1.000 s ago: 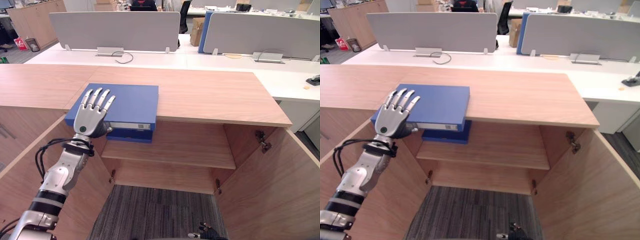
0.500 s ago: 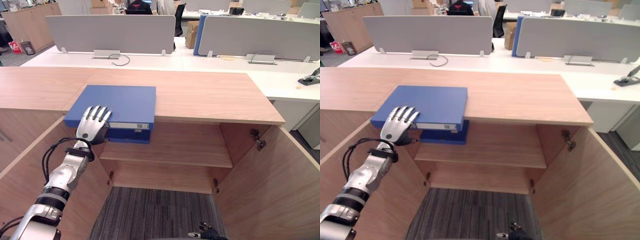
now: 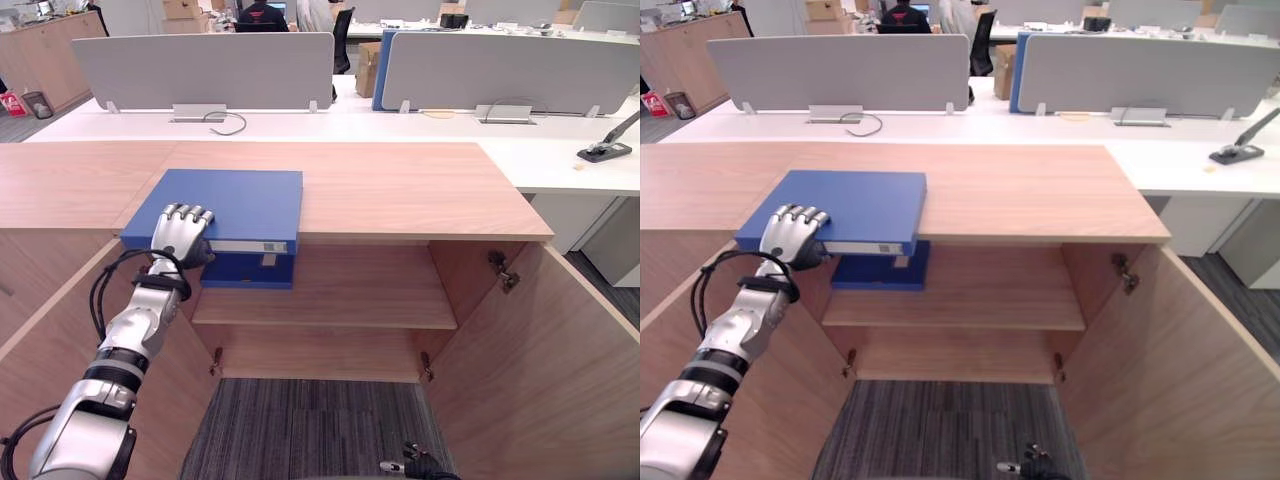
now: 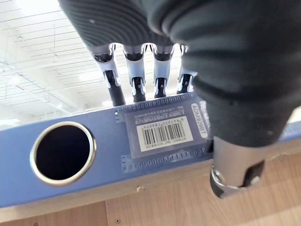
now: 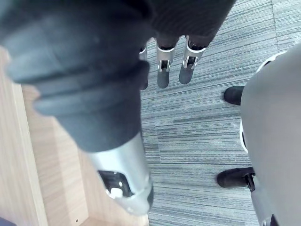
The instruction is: Walk over to the cabinet, pick up the folder, carry it to the office cabinet, place the folder inside the office cabinet, then close the office cabinet door
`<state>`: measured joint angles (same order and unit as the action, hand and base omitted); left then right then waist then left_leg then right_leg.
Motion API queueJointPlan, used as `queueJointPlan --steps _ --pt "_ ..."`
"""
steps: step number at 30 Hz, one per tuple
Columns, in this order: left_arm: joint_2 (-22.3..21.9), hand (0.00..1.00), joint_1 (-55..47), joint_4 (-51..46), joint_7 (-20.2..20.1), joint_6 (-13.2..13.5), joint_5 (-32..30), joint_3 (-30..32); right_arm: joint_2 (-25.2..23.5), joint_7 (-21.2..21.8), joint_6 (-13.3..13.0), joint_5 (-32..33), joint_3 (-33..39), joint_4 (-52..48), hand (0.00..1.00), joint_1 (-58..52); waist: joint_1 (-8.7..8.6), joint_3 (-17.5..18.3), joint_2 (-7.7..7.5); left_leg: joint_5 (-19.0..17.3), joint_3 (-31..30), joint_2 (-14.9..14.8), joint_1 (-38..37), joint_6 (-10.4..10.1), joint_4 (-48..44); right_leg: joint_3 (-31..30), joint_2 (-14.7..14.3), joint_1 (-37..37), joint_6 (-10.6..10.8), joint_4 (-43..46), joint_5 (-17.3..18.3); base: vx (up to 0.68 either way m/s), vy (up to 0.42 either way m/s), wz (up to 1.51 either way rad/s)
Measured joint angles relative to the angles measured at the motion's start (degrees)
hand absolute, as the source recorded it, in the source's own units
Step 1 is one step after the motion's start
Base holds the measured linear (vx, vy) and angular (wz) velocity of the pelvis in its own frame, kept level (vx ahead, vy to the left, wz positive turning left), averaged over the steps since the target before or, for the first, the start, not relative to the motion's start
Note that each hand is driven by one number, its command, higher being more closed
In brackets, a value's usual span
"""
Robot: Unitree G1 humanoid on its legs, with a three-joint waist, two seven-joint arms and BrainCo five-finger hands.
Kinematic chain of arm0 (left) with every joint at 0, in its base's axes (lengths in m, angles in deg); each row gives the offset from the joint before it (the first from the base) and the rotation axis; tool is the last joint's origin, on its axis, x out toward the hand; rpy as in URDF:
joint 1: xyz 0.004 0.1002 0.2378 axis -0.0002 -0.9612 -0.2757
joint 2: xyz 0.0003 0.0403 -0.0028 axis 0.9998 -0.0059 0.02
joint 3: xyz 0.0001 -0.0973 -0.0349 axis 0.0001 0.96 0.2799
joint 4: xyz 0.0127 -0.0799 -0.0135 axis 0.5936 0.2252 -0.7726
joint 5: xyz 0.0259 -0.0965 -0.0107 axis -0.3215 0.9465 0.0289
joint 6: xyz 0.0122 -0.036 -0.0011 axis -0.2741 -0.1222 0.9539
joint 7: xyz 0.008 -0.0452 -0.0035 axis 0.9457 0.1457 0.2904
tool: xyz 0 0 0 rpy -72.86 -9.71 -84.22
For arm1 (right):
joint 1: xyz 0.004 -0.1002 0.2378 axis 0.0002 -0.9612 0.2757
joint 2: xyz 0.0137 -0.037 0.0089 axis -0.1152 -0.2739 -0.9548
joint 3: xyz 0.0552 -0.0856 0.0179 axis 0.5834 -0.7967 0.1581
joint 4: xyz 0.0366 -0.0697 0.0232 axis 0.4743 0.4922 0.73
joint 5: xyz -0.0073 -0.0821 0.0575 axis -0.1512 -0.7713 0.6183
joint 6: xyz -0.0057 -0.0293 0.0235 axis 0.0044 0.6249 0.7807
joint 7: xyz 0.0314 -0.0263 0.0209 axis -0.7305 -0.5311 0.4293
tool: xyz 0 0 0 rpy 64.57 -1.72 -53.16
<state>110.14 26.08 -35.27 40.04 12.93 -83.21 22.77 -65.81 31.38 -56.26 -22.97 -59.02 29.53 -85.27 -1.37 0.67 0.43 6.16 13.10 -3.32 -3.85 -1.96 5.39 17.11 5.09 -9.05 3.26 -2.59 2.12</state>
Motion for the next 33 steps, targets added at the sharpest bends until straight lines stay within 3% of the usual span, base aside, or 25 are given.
queueJointPlan --steps 14,22,28,33 --pt "0.8 1.0 2.4 0.3 2.5 0.3 -1.5 -3.3 0.1 -0.1 0.0 0.0 1.6 -0.5 0.0 0.0 -0.91 0.0 0.57 -0.2 0.1 0.0 -0.3 -0.2 0.0 -0.1 -0.1 -0.4 0.1 -0.7 0.0 -0.01 0.004 -0.02" --pt "-0.8 1.0 2.4 3.5 3.3 -0.3 -2.0 -3.1 0.2 -0.4 0.0 0.1 1.4 -0.4 0.0 0.0 -1.2 0.0 0.54 -0.5 0.1 0.0 -1.3 -0.2 0.0 -0.1 0.0 -1.5 0.1 -0.8 0.0 -0.02 0.005 0.0" --pt "-6.4 1.0 -6.2 -10.5 3.7 -1.7 -2.1 1.2 0.7 -1.1 0.0 0.1 1.0 -0.4 0.0 0.0 -0.92 0.0 0.6 -0.9 -0.3 0.4 -1.0 0.2 0.0 -0.1 0.3 -1.4 0.4 -1.0 0.1 0.0 0.008 0.02" --pt "-11.6 1.0 -14.6 -27.1 4.0 0.1 -2.5 1.5 0.8 -1.6 0.3 0.0 1.0 -0.3 0.0 0.0 -0.2 0.1 0.67 -1.0 -1.2 1.0 -0.1 0.3 0.0 1.0 0.7 -1.2 0.7 -1.2 0.3 0.02 0.012 0.11"
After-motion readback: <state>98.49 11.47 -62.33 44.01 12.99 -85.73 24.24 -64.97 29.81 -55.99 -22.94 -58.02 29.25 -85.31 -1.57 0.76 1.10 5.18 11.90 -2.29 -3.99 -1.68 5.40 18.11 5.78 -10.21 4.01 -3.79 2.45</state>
